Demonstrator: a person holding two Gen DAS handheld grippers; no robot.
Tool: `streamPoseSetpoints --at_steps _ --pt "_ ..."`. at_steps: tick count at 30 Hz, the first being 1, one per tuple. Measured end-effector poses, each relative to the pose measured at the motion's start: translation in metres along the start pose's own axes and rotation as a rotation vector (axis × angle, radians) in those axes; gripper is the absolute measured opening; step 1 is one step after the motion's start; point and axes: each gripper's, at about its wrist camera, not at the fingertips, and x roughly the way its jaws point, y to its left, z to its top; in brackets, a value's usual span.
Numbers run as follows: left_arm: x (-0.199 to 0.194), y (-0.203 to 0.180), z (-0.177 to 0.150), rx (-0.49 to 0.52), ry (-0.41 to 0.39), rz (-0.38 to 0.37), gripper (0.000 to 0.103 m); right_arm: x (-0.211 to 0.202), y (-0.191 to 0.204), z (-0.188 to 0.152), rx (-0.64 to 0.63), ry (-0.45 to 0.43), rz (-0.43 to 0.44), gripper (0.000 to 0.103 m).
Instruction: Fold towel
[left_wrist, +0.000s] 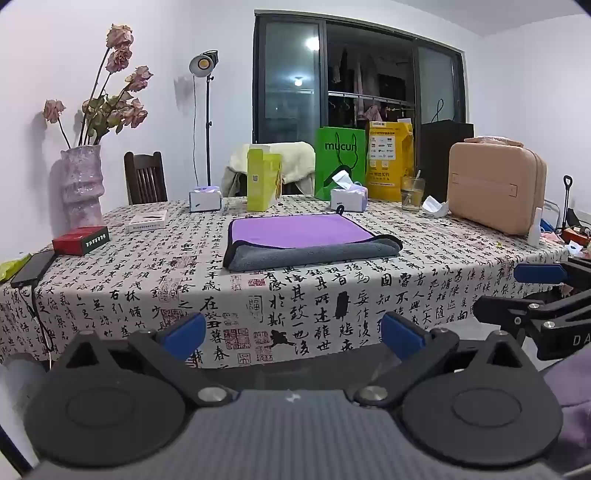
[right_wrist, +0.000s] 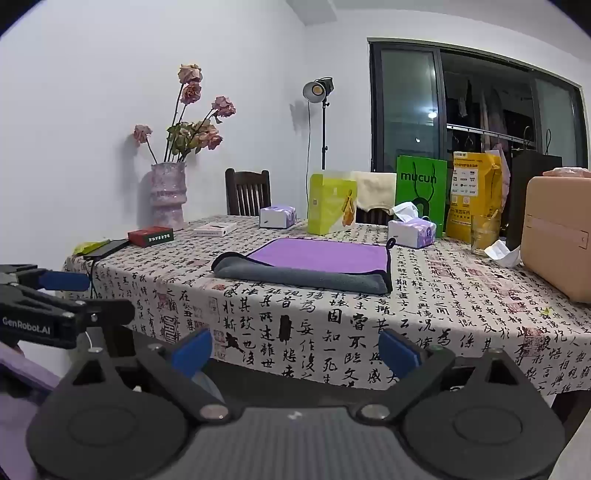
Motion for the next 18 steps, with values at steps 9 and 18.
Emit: streamPoseSetpoints --at_steps 9,18 --pt "-0.0005 -0.0007 0.0000 0.006 -0.004 -0.006 0.103 0.0006 0.0002 -0.0001 -0.002 -0.007 0.000 0.097" --pt "0.0009 -0.0025 0.0016 0.006 -0.005 -0.003 0.103 0.0009 0.0021 -0.0009 -0.001 -0.006 -0.003 0.097"
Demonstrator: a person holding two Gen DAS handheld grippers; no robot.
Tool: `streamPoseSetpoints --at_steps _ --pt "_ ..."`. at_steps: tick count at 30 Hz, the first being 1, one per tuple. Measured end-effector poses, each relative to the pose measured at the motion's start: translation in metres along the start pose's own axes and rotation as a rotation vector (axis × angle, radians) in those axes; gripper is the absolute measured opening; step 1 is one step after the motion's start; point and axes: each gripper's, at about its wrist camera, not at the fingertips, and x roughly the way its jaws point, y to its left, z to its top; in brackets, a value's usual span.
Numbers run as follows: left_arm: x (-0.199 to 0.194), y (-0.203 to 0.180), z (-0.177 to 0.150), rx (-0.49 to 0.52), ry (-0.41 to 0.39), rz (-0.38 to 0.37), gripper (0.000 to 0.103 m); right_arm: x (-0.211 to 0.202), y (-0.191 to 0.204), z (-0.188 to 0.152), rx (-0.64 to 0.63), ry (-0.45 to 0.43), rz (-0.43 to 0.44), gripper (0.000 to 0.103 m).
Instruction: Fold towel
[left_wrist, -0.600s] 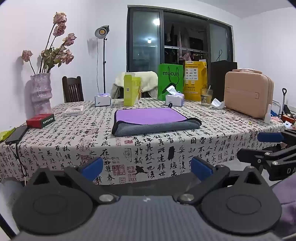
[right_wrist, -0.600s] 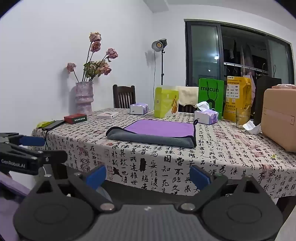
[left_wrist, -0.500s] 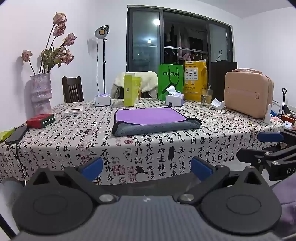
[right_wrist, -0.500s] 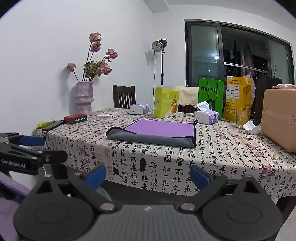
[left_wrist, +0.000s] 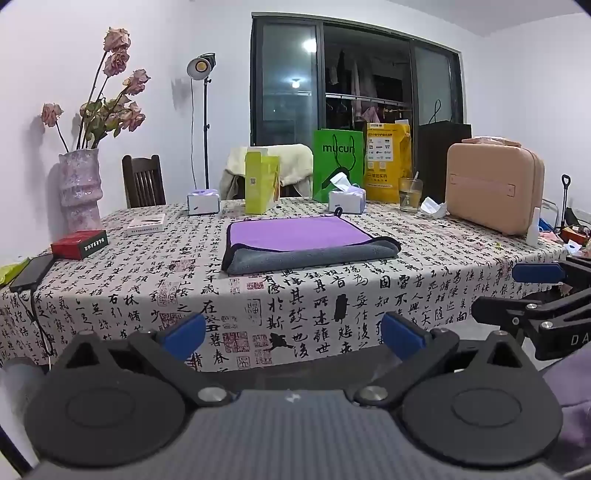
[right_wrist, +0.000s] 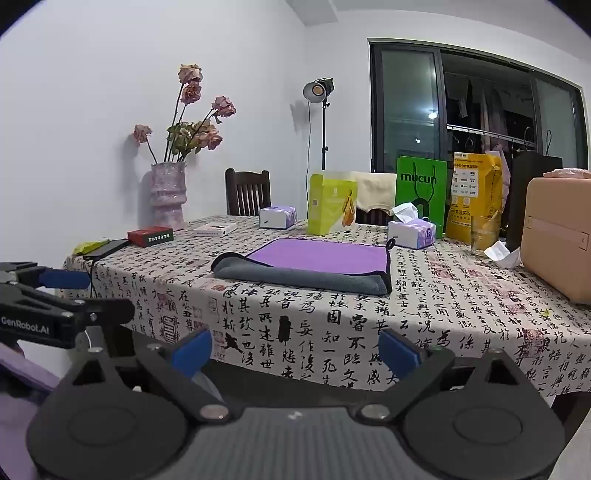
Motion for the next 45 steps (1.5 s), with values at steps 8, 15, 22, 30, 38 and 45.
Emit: streamPoseSetpoints --at_steps 8,15,22,30,38,45 --pt "-0.0006 -0.0007 -0.0010 0.002 -0.004 0.002 0.103 -0.0010 -0.0010 0.0016 0.000 0.004 0.004 0.097" --pt "-0.0006 -0.0008 -0.0013 0.002 -0.004 0.002 0.103 0.0020 -0.0016 0.0010 0.000 0.007 0.009 0.097" --pt "-0.0016 0.0008 0.0020 0.002 -0.004 0.002 0.103 0.0020 -0.0017 0.0004 0.001 0.007 0.009 0.097" --pt "-0.0017 0.0008 0.0021 0.002 -0.003 0.000 0.103 0.0024 -0.0015 0.0001 0.002 0.008 0.009 0.097" --pt "-0.0017 0.0008 0.0017 0.002 -0.004 0.000 0.103 0.0022 -0.0016 -0.0004 0.004 0.009 0.009 0.097" --pt "-0.0016 0.0009 0.0015 0.002 -0.004 0.000 0.103 0.0024 -0.0015 -0.0009 0.005 0.009 0.009 0.097"
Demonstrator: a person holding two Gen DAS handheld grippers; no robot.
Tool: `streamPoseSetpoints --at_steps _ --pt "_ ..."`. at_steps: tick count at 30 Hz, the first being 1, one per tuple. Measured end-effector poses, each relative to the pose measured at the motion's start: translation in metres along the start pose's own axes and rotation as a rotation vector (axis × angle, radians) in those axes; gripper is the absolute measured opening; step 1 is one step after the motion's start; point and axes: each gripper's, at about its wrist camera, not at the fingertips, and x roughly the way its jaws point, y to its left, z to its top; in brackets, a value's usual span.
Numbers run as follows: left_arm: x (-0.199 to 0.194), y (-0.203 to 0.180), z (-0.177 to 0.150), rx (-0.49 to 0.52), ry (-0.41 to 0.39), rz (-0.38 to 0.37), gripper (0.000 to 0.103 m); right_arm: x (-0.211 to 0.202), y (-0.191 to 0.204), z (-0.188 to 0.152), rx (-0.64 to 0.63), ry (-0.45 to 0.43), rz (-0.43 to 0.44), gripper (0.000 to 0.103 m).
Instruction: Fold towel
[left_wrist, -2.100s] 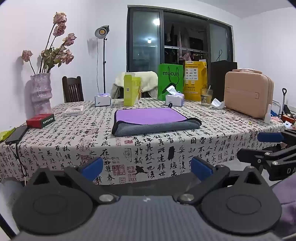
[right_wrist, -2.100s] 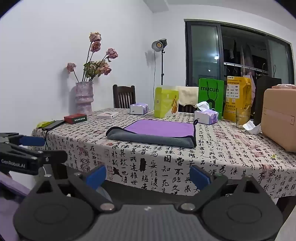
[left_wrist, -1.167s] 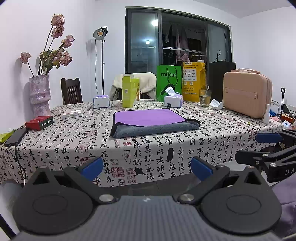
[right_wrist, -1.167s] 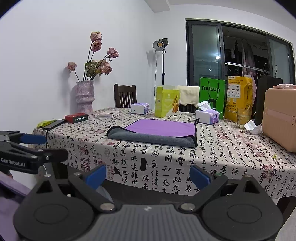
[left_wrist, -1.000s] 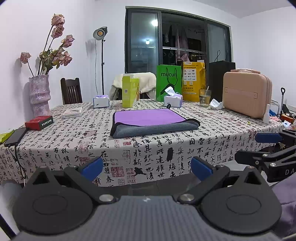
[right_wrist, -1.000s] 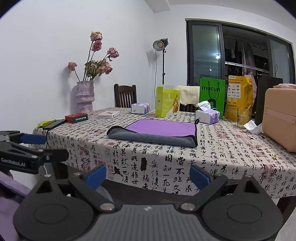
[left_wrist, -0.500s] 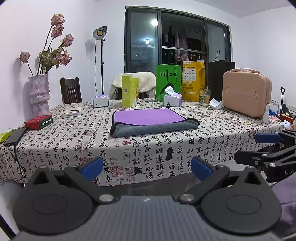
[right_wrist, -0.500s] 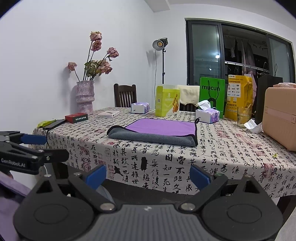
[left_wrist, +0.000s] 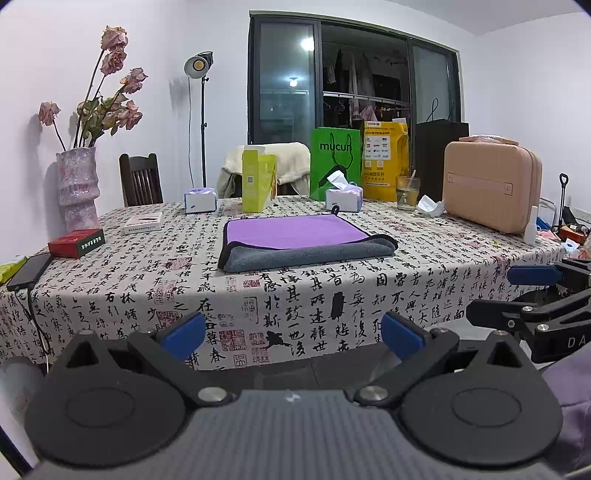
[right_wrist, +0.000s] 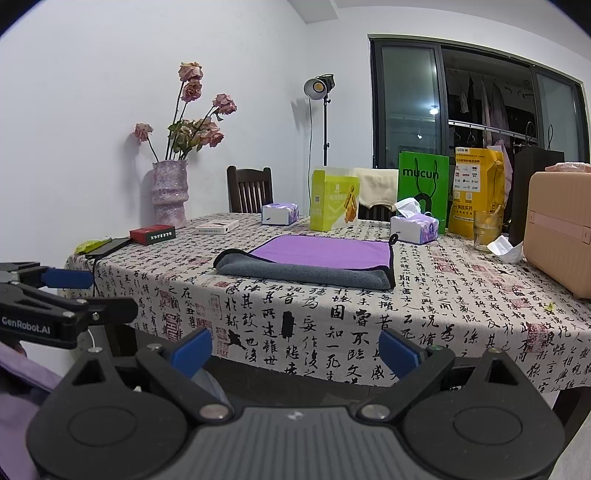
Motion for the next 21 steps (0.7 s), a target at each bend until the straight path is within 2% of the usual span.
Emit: streamPoseSetpoints --at_steps 21 --pt "0.0002 -0.0031 0.0005 0.001 0.001 0.000 0.103 0.0015 0.0016 -0.0026 0.006 0.005 0.001 0.098"
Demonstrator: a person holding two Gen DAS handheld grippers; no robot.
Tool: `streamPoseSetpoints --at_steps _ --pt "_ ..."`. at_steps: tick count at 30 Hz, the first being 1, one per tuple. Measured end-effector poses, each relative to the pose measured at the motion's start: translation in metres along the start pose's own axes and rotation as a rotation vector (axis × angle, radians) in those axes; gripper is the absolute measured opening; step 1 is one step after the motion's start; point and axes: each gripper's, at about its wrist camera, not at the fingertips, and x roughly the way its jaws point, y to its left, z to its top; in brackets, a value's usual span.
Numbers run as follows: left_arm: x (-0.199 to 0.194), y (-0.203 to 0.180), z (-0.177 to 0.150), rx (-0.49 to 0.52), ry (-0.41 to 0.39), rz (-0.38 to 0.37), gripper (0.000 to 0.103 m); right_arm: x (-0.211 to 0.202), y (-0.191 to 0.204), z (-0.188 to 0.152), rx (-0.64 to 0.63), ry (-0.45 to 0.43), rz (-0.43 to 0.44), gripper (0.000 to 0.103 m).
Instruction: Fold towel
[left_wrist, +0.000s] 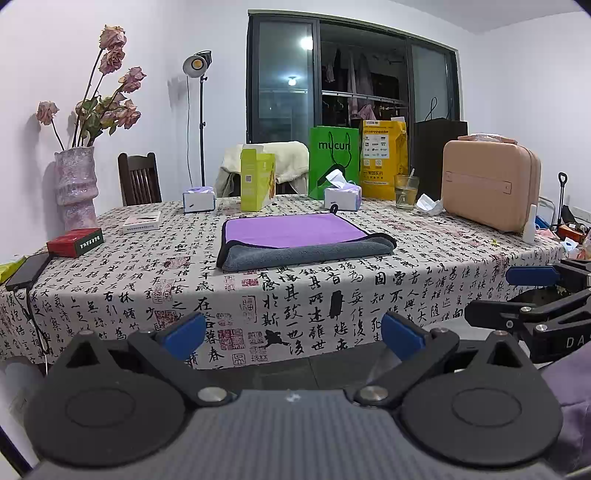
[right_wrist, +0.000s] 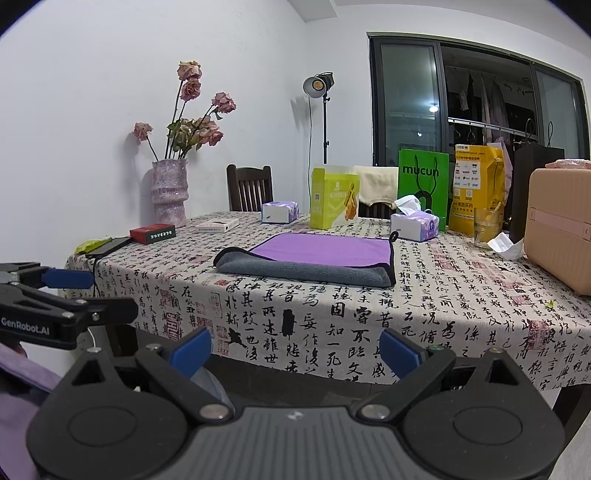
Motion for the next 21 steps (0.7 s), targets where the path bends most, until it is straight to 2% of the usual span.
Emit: streamPoseSetpoints --at_steps 21 --pt "0.0015 -0.0045 -0.0020 0.004 -0.001 0.000 0.103 -0.0007 -0.0029 -0.0002 0.002 0.001 -0.002 0.098"
